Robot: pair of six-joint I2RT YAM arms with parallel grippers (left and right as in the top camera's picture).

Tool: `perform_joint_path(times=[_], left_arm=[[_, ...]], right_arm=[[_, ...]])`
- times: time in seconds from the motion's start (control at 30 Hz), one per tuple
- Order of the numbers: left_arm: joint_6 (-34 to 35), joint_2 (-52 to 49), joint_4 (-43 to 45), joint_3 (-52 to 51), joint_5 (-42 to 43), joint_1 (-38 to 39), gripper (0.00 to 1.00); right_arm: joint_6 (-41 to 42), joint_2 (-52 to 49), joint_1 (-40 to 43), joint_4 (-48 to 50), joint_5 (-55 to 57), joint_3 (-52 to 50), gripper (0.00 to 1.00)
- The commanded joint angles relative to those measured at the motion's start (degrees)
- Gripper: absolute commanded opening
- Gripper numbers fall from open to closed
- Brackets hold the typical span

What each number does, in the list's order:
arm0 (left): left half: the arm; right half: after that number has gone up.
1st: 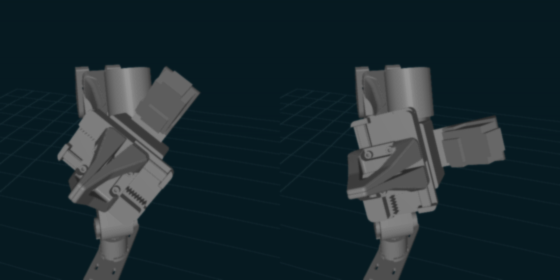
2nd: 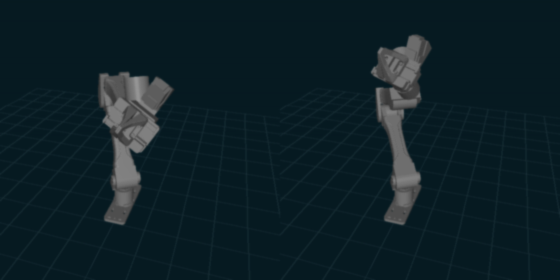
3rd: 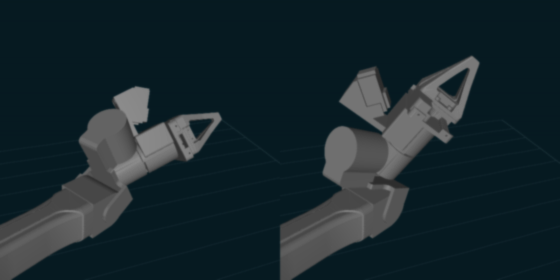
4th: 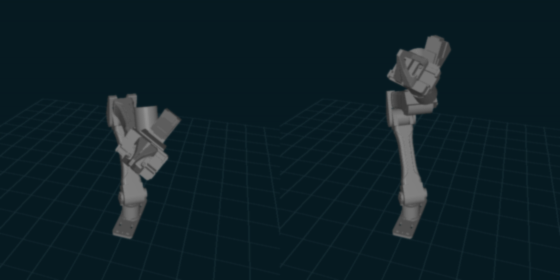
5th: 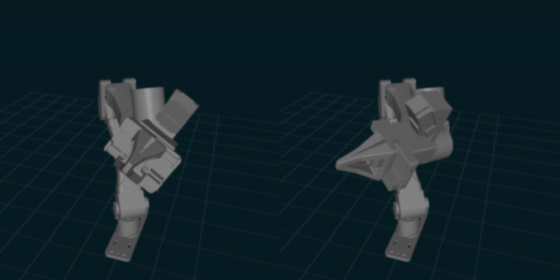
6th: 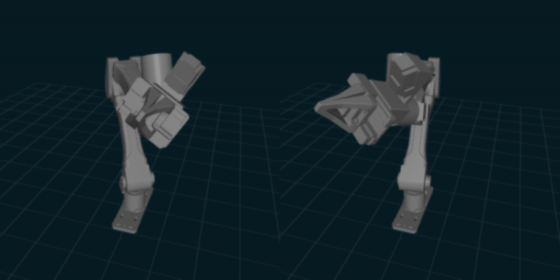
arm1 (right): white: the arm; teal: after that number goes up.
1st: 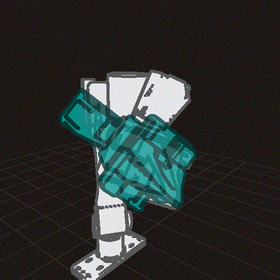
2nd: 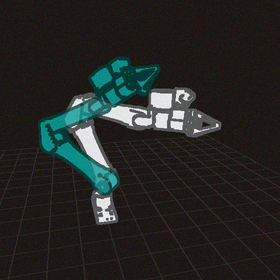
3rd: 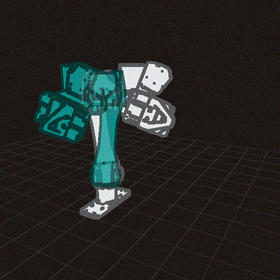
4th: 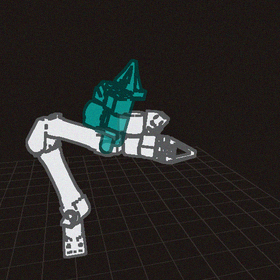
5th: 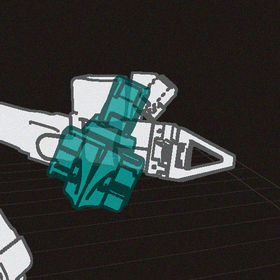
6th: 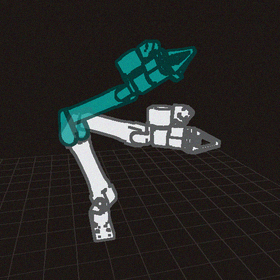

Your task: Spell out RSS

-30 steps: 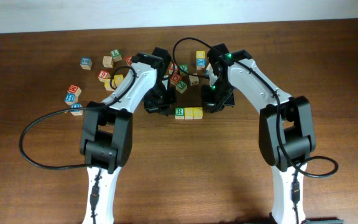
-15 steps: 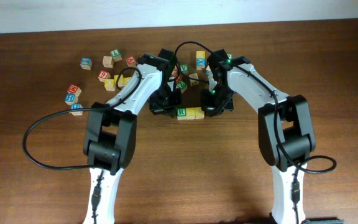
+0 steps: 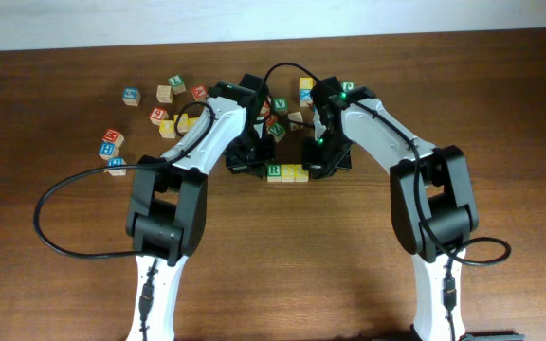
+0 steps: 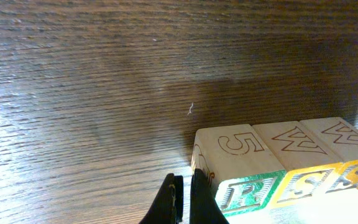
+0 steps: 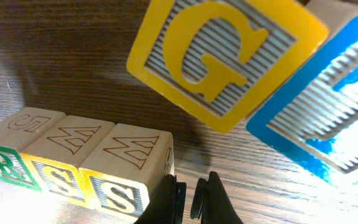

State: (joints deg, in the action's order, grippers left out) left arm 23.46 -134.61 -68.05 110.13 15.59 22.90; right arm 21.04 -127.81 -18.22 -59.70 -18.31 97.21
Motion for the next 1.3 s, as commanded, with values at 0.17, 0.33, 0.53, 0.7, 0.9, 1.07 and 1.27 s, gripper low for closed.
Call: perform_joint_path(times=[0.17, 0.33, 0.53, 0.7, 0.9, 1.07, 1.27], left_arm=[[-0.9, -0.6, 0.5, -0.4, -1.6, 0.2, 0.0], [-1.2, -0.6, 1.0, -0.4, -3.4, -0.3, 0.0], [-1.2, -0.6, 1.6, -0.4, -3.3, -1.6, 0.0], [-1.2, -0.6, 1.6, -0.4, -3.3, -1.6, 0.0], [-1.2, -0.6, 1.1, -0.3, -3.4, -1.8, 0.0], [-1.2, -0.6, -0.5, 0.8, -3.4, -2.1, 0.0], [-1.2, -0.1, -7.6, 7.6, -7.2, -4.2, 0.0]], right_arm=[[-0.8, -0.1, -1.3, 1.2, -1.6, -0.4, 0.04], [-1.8, -0.1, -1.3, 1.7, -0.6, -0.4, 0.04], [-2.8, -0.1, -1.3, 1.7, -0.4, -0.4, 0.04], [-2.1, -0.1, -1.3, 1.6, -0.3, -0.4, 0.04], [-2.1, 0.1, -1.3, -2.1, 5.6, 2.3, 0.04], [-2.2, 0.2, -1.1, -5.9, 8.7, 6.3, 0.05], [-2.8, 0.3, 0.8, -12.7, 10.1, 13.2, 0.05]])
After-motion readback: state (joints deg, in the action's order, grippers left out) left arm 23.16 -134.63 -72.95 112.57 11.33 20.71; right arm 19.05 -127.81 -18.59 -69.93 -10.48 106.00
